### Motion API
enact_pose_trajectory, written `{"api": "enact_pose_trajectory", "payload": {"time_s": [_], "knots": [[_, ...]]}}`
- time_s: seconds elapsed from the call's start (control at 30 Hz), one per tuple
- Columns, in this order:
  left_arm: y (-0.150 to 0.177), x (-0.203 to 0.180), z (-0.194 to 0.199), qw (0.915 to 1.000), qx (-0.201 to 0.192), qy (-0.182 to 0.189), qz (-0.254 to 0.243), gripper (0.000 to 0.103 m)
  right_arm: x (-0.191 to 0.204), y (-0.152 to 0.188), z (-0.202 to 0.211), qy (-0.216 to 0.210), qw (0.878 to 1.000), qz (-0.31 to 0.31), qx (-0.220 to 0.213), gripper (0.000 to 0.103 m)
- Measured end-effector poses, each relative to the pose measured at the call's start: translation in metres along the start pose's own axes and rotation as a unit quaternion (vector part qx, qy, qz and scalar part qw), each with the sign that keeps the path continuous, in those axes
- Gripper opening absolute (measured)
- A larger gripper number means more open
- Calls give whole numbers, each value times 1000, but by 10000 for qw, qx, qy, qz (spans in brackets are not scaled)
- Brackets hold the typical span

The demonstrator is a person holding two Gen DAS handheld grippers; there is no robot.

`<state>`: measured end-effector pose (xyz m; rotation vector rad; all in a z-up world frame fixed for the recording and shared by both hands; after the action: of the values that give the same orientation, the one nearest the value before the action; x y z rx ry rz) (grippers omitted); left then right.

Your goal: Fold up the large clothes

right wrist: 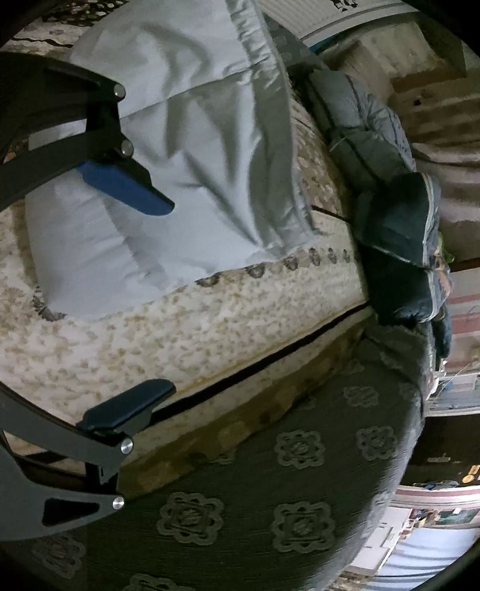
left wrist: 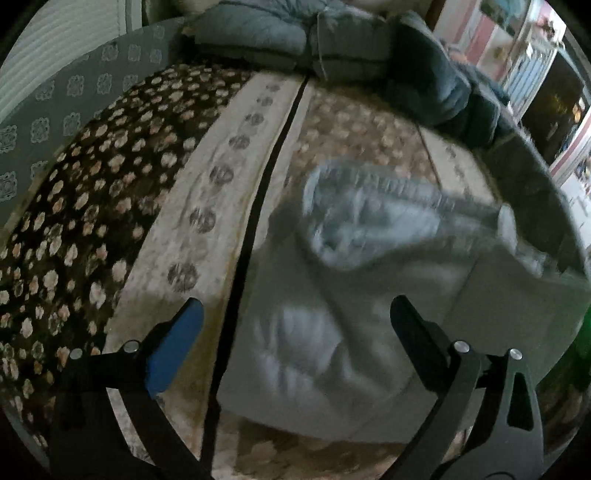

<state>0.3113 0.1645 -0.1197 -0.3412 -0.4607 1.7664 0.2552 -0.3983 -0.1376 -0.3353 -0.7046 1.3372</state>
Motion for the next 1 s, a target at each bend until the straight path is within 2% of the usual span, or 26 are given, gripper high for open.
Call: {"api": "enact_pose_trajectory", "payload": {"time_s": [0.2, 0.43, 0.57, 0.63, 0.7, 0.8, 1.0], "knots": [[36, 4, -22, 9996, 185, -79, -220, 100, 0, 11, 4, 42, 9999, -99, -53, 90], [64, 9, -32, 9997, 160, -6, -206, 100, 6, 30, 4, 132, 9999, -53, -25, 90], [70, 11, -37, 9995, 112, -46, -292, 100, 8, 42, 6, 145, 9998, -119, -8, 90], [72, 12, -37, 9995, 66, -106, -277, 100, 9, 48, 5, 82, 9997, -215, -9, 90], [75, 9, -34, 9996, 15, -11, -267, 100, 12, 52, 5, -75, 9995, -291, -61, 90], [78, -4, -26, 9983, -132, 261, -511, 100, 18, 51, 4, -194, 9996, -166, -128, 90], [74, -18, -23, 9946, -379, 124, -955, 100, 23, 47, -5, -151, 9998, 148, 2, 91]]}}
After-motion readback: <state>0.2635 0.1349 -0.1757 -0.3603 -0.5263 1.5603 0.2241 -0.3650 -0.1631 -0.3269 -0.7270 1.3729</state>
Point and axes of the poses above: each gripper's, at about its wrist camera, not at the fingertips, and z roughly against the way its jaws point, x to its left, y to its underside, the point moved 8 cm from there along -z, roughly the way its jaws point, and after that the axes turned 12 degrees about -y, right-handed, at the moved point
